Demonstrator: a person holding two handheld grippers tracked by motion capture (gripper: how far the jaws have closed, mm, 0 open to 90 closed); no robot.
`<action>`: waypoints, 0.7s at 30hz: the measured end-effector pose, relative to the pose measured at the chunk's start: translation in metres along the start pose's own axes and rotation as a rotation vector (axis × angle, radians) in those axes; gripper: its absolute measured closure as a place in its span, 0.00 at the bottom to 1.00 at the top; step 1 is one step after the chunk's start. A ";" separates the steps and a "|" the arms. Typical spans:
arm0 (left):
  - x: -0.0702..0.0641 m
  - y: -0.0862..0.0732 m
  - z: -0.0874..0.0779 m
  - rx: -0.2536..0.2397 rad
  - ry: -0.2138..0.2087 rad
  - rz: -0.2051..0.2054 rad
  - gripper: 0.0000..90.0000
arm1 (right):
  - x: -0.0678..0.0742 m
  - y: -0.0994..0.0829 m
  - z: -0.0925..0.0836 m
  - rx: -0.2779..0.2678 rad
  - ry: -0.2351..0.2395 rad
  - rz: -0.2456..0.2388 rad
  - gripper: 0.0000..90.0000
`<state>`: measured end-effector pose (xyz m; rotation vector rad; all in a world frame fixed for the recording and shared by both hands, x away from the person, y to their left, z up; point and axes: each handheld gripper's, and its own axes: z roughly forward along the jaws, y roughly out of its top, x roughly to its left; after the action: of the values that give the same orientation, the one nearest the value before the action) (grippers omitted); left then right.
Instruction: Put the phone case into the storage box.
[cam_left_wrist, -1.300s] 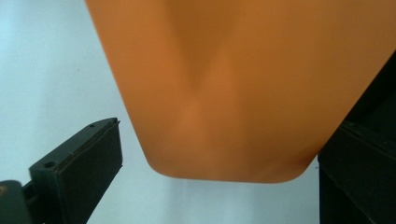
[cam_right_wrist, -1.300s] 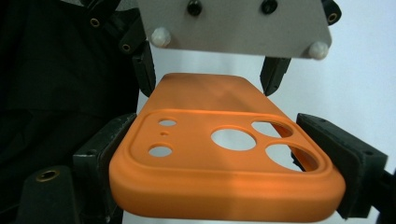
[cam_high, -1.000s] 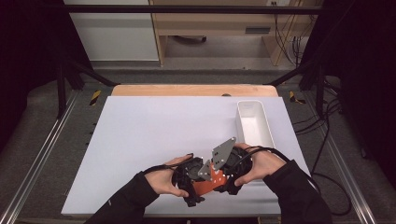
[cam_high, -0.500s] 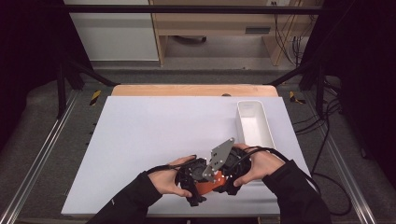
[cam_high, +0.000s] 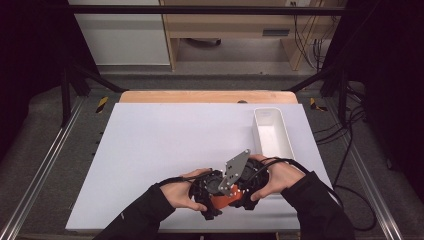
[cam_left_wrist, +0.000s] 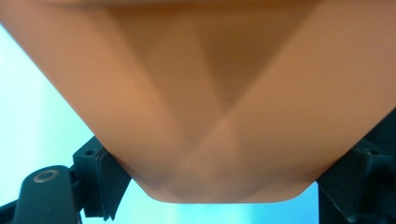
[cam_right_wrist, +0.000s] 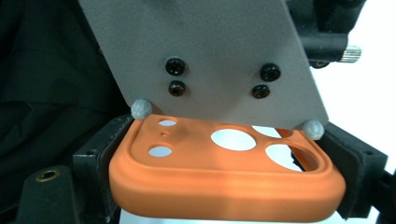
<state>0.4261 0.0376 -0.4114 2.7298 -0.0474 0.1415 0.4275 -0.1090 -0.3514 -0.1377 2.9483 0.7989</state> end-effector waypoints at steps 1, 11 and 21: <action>0.000 0.000 0.000 -0.003 0.001 -0.001 0.16 | 0.000 0.000 0.000 -0.001 -0.001 0.000 0.18; -0.001 -0.003 -0.001 -0.029 -0.006 -0.006 0.16 | 0.001 -0.001 -0.001 -0.002 -0.001 -0.016 0.18; 0.001 -0.006 -0.003 -0.052 0.022 -0.002 0.17 | 0.001 -0.001 -0.001 -0.017 -0.022 -0.018 0.17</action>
<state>0.4273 0.0444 -0.4110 2.6759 -0.0415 0.1673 0.4263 -0.1105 -0.3507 -0.1551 2.9160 0.8180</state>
